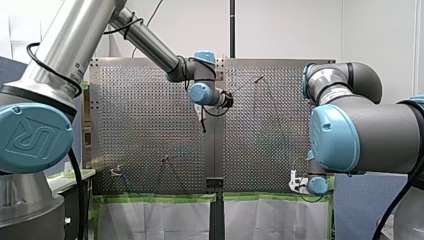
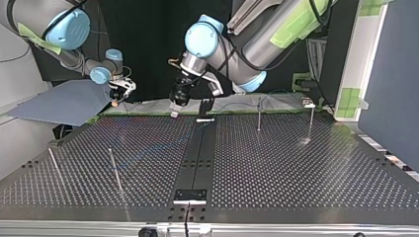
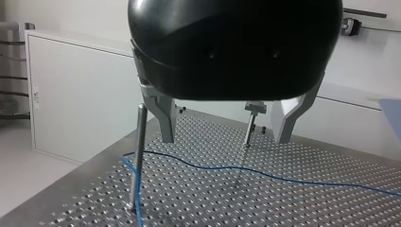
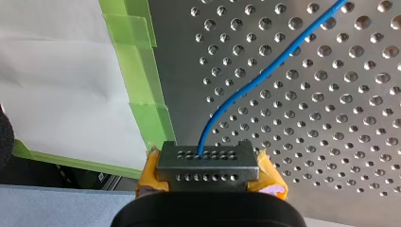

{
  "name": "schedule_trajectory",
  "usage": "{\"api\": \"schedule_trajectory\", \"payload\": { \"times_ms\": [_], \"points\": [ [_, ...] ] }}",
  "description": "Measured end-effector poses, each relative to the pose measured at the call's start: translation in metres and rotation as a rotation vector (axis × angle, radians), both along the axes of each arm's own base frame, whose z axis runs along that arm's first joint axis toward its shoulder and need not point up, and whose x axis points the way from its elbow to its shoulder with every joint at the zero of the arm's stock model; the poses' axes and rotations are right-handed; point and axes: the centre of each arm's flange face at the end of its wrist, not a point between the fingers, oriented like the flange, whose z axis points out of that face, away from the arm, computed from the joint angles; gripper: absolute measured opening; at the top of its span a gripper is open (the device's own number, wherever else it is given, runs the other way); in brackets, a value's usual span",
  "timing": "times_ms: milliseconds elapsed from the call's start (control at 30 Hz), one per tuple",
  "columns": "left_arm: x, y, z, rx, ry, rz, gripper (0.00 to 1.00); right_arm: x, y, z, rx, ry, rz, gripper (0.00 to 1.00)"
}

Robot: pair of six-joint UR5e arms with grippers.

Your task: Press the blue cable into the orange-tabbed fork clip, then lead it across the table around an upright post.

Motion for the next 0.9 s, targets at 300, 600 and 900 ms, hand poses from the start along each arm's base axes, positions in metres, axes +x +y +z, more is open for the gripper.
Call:
{"api": "schedule_trajectory", "payload": {
  "times_ms": [300, 600, 900],
  "points": [
    [-0.011, 0.012, -0.029, -0.009, 0.005, 0.02, 1.0, 0.0, 0.0, 0.0, 0.0, 0.0, 0.0, 0.0],
    [-0.025, 0.024, -0.056, -0.022, 0.011, 0.027, 1.0, 0.0, 0.0, 0.0, 0.001, 0.0, 0.0, 0.0],
    [-0.036, 0.041, -0.082, -0.035, 0.016, 0.047, 1.0, -0.001, 0.0, 0.0, 0.003, 0.001, -0.002, 0.0]
  ]
}}
